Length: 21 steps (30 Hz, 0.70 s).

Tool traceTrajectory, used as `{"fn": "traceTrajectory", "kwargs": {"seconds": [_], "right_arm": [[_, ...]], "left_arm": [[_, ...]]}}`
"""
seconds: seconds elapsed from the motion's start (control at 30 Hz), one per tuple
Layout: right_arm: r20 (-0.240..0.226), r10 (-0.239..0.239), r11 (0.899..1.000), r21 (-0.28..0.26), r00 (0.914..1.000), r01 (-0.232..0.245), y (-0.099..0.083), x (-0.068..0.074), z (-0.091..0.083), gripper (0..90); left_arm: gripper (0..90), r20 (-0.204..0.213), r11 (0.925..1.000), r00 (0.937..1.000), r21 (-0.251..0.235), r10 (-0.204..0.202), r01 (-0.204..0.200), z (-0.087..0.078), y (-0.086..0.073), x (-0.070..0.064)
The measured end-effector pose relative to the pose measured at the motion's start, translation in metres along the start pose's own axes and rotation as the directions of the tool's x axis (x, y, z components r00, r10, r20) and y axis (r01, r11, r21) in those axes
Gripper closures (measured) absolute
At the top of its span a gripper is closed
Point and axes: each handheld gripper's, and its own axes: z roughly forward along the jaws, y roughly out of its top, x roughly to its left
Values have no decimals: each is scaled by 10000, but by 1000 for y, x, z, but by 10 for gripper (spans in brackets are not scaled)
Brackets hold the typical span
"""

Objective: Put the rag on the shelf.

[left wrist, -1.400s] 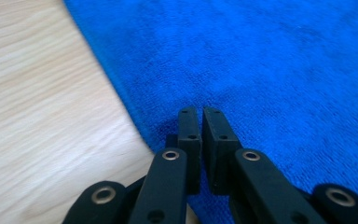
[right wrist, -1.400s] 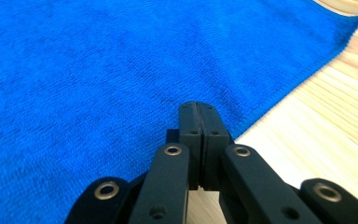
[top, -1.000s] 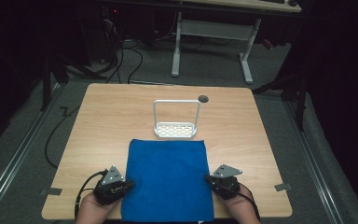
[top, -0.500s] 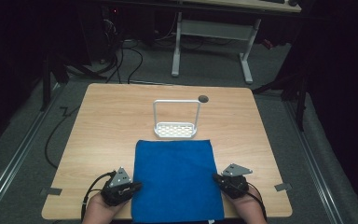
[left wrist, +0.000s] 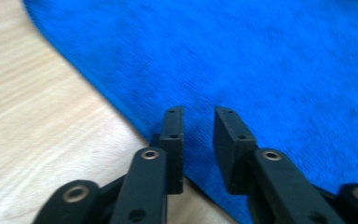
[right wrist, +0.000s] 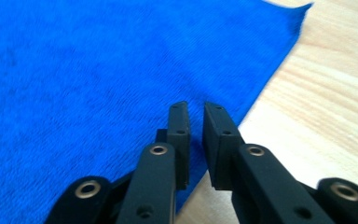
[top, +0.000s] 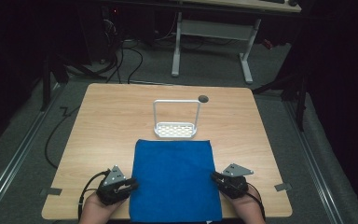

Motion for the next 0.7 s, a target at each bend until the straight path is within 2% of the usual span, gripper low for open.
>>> {"fn": "traceTrajectory", "kwargs": {"seconds": [0.07, 0.17, 0.2, 0.27, 0.37, 0.5, 0.63, 0.7], "right_arm": [[27, 91, 9999, -76, 10000, -91, 0, -1, 0, 779], [64, 262, 9993, -269, 9996, -260, -1, -4, 0, 727], [50, 384, 9986, -363, 9992, -382, -1, -6, 1, 693], [51, 393, 9983, -429, 9992, -390, -1, -7, 2, 680], [72, 473, 9974, -541, 9989, -468, -2, -9, 2, 651], [23, 546, 9963, -661, 9985, -543, -1, -9, 1, 639], [30, 434, 9958, -812, 9991, -430, 0, -8, -1, 631], [22, 425, 9956, -839, 9991, -422, 0, -8, -1, 628]], "left_arm": [[702, -73, 9999, 9999, -134, -103, 102, -2, 0, 2], [679, -399, 9981, 9983, -466, -413, 395, -6, -1, 6], [649, -532, 9969, 9970, -583, -561, 530, -7, -1, 8], [640, -687, 9930, 9935, -811, -911, 854, -8, -2, 13], [598, -1155, 9900, 9862, -901, -1182, 1081, -7, 1, 20], [571, -1661, 9912, 9798, -892, -1115, 977, -1, 9, 27], [568, -1809, 9885, 9755, -1072, -1251, 1069, 10, 22, 35], [568, -1986, 9903, 9732, -981, -1160, 981, 19, 31, 40]]}}
